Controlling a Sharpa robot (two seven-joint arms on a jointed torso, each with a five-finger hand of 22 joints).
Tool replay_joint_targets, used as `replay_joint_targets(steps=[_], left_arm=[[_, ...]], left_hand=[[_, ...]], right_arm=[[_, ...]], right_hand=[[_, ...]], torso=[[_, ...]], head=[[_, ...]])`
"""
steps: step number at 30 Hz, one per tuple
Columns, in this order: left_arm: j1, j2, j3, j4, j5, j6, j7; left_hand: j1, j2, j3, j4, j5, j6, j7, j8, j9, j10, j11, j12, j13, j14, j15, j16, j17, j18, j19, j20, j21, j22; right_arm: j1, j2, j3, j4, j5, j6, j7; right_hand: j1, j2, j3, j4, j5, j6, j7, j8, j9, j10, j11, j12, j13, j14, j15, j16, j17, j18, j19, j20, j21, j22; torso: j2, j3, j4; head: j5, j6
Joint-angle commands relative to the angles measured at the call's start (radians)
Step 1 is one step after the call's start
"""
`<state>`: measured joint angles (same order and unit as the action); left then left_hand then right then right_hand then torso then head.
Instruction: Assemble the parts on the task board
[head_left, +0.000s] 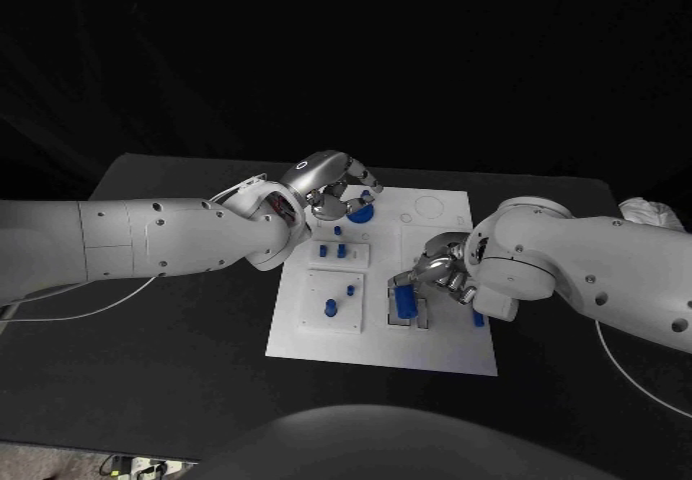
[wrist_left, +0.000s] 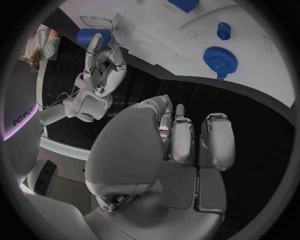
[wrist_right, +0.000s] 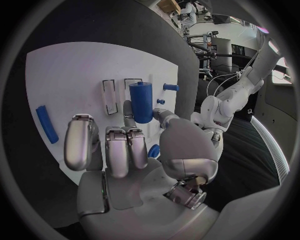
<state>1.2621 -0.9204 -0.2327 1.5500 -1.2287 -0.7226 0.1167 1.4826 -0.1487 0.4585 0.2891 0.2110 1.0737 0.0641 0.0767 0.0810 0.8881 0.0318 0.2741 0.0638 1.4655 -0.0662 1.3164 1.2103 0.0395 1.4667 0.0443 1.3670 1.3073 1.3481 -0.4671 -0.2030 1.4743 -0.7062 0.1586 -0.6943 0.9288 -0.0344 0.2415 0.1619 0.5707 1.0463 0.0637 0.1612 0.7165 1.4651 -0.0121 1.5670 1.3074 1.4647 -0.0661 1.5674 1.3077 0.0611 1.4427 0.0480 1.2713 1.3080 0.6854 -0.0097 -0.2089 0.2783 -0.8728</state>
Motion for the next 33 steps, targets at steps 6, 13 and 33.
replay_joint_targets(steps=[6,13,33], left_arm=[[0.0,0.001,0.001,0.005,0.004,0.012,-0.003],[0.0,0.002,0.001,0.004,0.004,0.015,-0.004],[0.0,0.004,0.001,0.004,0.004,0.026,-0.009]], left_hand=[[0.008,0.001,0.008,0.0,0.006,0.005,0.001,0.005,0.002,0.006,-0.002,-0.004,-0.001,0.031,0.004,-0.004,-0.001,0.004,0.02,0.005,-0.003,0.206],[0.008,0.001,0.008,0.0,0.006,0.005,0.001,0.005,0.002,0.006,-0.002,-0.004,-0.001,0.031,0.004,-0.004,-0.001,0.004,0.02,0.005,-0.003,0.206],[0.01,0.002,0.009,0.0,0.008,0.008,0.002,0.006,0.002,0.006,-0.002,-0.005,-0.001,0.03,0.004,-0.006,-0.004,0.005,0.019,0.005,-0.005,0.205]], right_arm=[[-0.011,0.009,0.0,-0.007,-0.033,0.058,-0.061],[-0.014,0.01,0.0,-0.007,-0.043,0.066,-0.071],[-0.018,-0.006,0.0,-0.002,-0.047,0.046,-0.072]], right_hand=[[-0.024,0.007,0.14,-0.153,-0.1,-0.01,0.007,-0.031,-0.026,0.106,0.012,0.004,0.263,0.106,0.011,0.003,0.263,-0.004,0.025,0.005,0.052,0.177],[-0.032,0.009,0.128,-0.145,-0.133,-0.005,0.007,-0.039,-0.035,0.106,0.012,0.004,0.263,0.106,0.01,0.003,0.263,-0.007,0.033,0.005,0.063,0.182],[-0.146,0.024,0.028,-0.031,-0.363,0.01,0.01,-0.066,-0.064,0.106,0.014,0.004,0.263,0.106,0.011,0.003,0.263,-0.007,0.041,0.004,0.057,0.183]], torso=[[0.0,-0.0007,-0.0003],[0.0,-0.0005,-0.0007],[0.0,-0.0006,-0.0004]], head=[[0.002,0.0],[0.003,0.0],[0.006,0.0]])
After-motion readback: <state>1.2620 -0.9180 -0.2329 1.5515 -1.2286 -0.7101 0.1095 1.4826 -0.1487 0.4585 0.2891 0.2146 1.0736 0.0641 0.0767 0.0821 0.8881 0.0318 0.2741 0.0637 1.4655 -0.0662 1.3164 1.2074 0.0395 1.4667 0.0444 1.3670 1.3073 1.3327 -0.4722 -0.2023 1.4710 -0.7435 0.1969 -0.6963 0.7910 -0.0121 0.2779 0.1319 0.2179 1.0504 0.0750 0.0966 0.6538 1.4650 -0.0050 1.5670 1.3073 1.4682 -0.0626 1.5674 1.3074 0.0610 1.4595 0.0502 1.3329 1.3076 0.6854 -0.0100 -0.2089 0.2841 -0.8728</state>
